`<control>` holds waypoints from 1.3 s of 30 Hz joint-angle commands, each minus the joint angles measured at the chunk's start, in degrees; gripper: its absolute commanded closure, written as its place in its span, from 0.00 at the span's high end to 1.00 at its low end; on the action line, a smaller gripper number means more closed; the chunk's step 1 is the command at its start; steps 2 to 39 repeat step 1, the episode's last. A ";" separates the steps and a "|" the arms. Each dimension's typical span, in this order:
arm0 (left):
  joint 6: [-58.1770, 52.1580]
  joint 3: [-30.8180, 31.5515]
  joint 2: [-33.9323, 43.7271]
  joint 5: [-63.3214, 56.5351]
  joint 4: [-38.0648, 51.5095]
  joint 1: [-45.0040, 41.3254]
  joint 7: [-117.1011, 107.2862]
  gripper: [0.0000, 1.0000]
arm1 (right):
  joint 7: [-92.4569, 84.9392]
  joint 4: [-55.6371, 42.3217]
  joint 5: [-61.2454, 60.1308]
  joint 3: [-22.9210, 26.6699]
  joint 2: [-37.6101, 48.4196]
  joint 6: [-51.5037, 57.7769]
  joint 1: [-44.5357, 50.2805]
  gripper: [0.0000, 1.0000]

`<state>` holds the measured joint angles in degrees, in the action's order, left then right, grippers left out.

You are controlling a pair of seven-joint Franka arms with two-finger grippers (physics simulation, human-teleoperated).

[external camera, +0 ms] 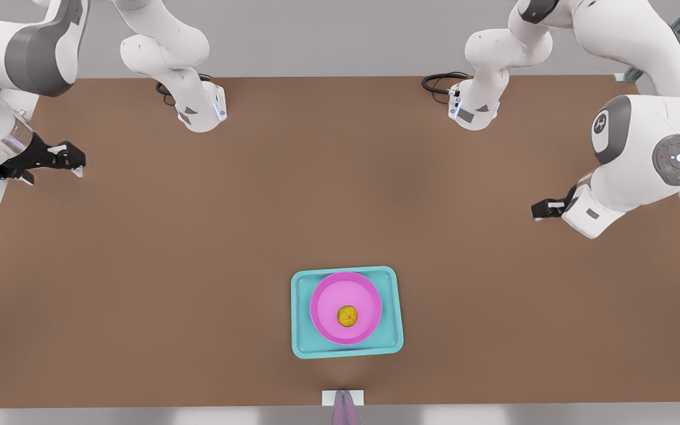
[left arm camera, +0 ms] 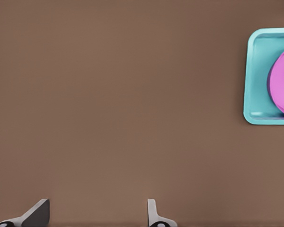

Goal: Place the orange on the plate with the left arm and the plate on the tray with the right arm

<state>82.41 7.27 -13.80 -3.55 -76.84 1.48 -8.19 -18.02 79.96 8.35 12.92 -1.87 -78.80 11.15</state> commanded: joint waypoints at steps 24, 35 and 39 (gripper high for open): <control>-0.85 0.03 0.44 0.04 0.03 0.01 0.71 1.00 | -0.70 -0.15 0.27 0.00 -0.07 0.85 4.05 1.00; -0.85 0.03 0.44 0.04 0.03 0.01 0.71 1.00 | -0.70 -0.15 0.27 0.00 -0.07 0.85 4.05 1.00; -0.85 0.03 0.44 0.04 0.03 0.01 0.71 1.00 | -0.70 -0.15 0.27 0.00 -0.07 0.85 4.05 1.00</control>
